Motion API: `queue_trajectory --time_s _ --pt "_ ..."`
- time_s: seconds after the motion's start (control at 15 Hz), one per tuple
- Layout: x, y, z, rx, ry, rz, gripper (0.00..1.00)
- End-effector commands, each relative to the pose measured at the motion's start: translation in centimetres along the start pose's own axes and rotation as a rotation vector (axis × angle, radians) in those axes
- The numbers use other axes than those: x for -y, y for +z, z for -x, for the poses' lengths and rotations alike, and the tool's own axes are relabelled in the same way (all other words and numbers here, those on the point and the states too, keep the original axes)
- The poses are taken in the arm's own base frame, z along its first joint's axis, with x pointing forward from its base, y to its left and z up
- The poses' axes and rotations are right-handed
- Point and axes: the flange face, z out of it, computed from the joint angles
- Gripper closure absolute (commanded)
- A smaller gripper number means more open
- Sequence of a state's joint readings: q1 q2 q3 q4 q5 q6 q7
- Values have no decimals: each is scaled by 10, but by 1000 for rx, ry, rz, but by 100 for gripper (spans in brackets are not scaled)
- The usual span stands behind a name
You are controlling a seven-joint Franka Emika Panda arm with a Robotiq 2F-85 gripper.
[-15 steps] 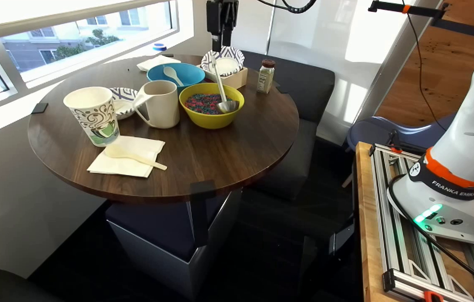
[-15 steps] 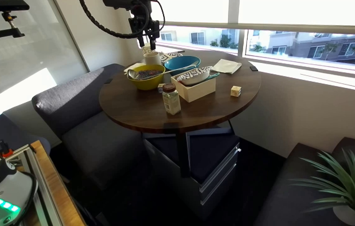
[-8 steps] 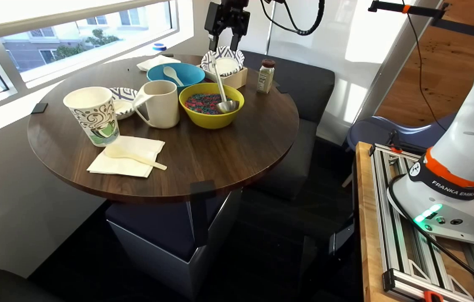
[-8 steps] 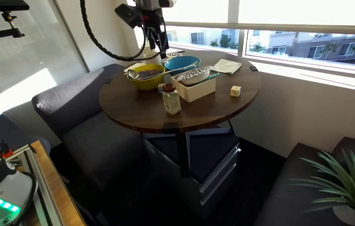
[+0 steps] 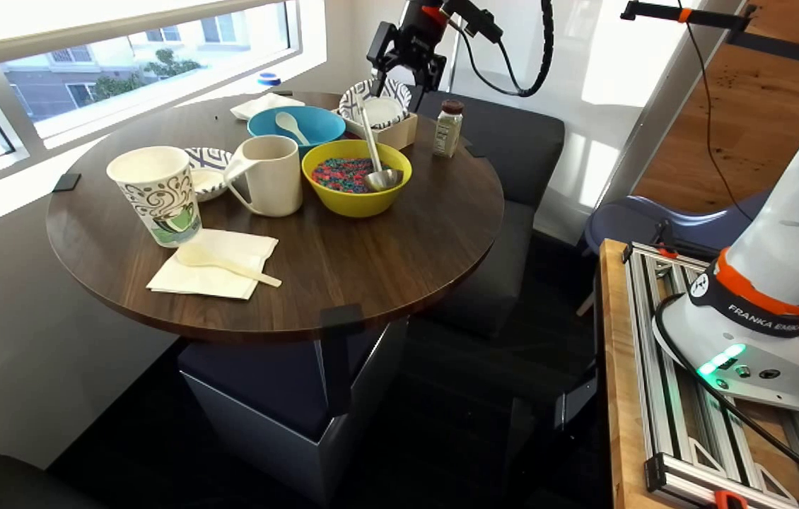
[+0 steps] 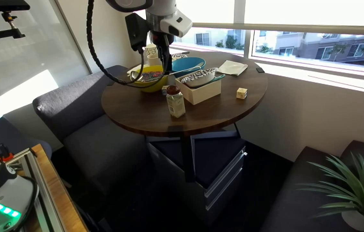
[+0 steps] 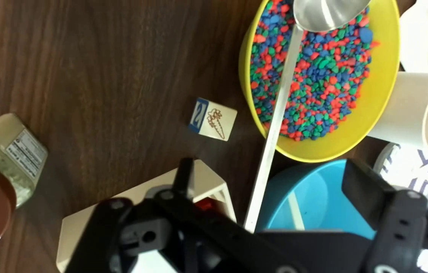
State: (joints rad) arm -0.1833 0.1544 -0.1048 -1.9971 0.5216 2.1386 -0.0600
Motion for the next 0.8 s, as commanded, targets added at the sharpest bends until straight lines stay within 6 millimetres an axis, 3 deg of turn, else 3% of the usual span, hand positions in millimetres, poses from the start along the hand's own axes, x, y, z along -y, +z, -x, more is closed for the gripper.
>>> queue_trajectory --time_s 0.0,0.6,0.73 --pt "1 0 0 1 0 -2 0" --pt "-24 35 -18 -8 -17 -196 0" --pt "-27 40 -21 -25 -16 -240 19"
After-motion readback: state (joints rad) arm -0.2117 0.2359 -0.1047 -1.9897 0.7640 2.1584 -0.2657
